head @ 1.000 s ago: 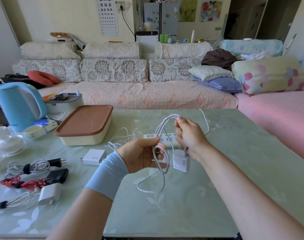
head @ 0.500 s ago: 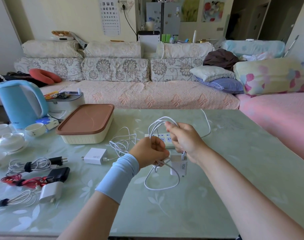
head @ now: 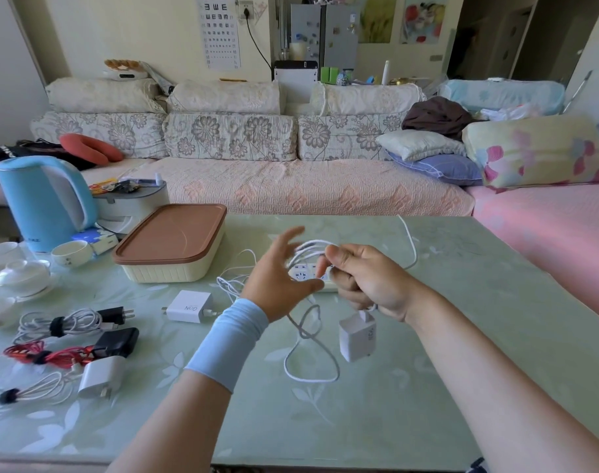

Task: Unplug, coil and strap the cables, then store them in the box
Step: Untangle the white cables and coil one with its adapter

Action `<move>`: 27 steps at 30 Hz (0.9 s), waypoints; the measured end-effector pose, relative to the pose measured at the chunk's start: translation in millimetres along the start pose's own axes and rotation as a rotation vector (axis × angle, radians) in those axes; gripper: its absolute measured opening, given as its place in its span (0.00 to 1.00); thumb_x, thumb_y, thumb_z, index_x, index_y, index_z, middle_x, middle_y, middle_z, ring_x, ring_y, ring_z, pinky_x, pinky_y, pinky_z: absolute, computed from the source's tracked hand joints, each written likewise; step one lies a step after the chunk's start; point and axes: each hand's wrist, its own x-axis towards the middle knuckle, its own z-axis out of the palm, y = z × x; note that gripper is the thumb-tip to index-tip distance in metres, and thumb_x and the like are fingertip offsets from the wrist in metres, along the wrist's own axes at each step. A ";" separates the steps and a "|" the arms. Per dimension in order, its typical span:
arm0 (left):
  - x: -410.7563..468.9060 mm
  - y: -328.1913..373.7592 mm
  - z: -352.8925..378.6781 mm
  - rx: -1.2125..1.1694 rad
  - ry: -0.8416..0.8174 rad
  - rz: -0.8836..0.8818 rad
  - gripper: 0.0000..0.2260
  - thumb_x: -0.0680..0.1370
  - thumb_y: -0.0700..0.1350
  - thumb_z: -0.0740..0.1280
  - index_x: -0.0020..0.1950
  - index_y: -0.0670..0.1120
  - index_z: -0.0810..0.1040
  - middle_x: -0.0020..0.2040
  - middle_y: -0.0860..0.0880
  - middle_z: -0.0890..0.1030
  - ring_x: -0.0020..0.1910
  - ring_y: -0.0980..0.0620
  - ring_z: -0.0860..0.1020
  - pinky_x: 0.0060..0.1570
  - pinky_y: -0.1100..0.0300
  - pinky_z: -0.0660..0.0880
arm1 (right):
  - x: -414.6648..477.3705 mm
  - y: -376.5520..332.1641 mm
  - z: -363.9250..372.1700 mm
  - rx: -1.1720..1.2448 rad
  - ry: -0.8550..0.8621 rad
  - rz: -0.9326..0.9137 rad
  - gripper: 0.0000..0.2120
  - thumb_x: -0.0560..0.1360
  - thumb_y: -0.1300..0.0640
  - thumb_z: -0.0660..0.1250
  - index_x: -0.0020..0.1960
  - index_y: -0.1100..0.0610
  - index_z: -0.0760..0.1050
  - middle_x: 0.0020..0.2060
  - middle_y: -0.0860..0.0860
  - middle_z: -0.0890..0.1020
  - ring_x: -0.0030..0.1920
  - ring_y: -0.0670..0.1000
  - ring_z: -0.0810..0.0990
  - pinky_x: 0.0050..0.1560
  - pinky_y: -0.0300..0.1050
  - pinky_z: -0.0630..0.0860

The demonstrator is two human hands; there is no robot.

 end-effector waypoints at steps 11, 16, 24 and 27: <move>6.3 -0.1 11.9 -0.418 0.086 -0.288 0.12 0.81 0.45 0.63 0.39 0.44 0.70 0.26 0.52 0.72 0.26 0.53 0.76 0.33 0.58 0.74 | 12.1 14.9 -9.4 -0.001 0.572 0.093 0.17 0.73 0.42 0.71 0.38 0.54 0.72 0.24 0.47 0.62 0.22 0.47 0.54 0.27 0.40 0.48; 7.0 4.4 15.3 -0.575 0.323 -0.213 0.09 0.81 0.42 0.64 0.40 0.45 0.71 0.25 0.53 0.69 0.25 0.52 0.70 0.31 0.58 0.72 | 7.6 11.4 6.2 -0.188 0.249 0.343 0.25 0.64 0.39 0.76 0.54 0.54 0.82 0.43 0.51 0.83 0.23 0.46 0.54 0.26 0.37 0.49; 1.0 18.2 17.6 -0.491 0.276 0.028 0.07 0.80 0.41 0.64 0.44 0.38 0.72 0.28 0.45 0.70 0.27 0.49 0.69 0.29 0.58 0.70 | 2.9 6.9 10.6 -0.035 -0.039 0.481 0.30 0.65 0.28 0.66 0.53 0.50 0.78 0.53 0.53 0.85 0.20 0.44 0.52 0.26 0.39 0.48; -1.9 27.1 17.6 -0.548 0.235 0.005 0.08 0.81 0.40 0.63 0.43 0.40 0.70 0.25 0.50 0.67 0.24 0.53 0.66 0.26 0.64 0.67 | 0.6 6.6 15.6 -0.066 -0.150 0.490 0.18 0.70 0.41 0.73 0.52 0.50 0.75 0.53 0.53 0.85 0.23 0.45 0.52 0.24 0.37 0.49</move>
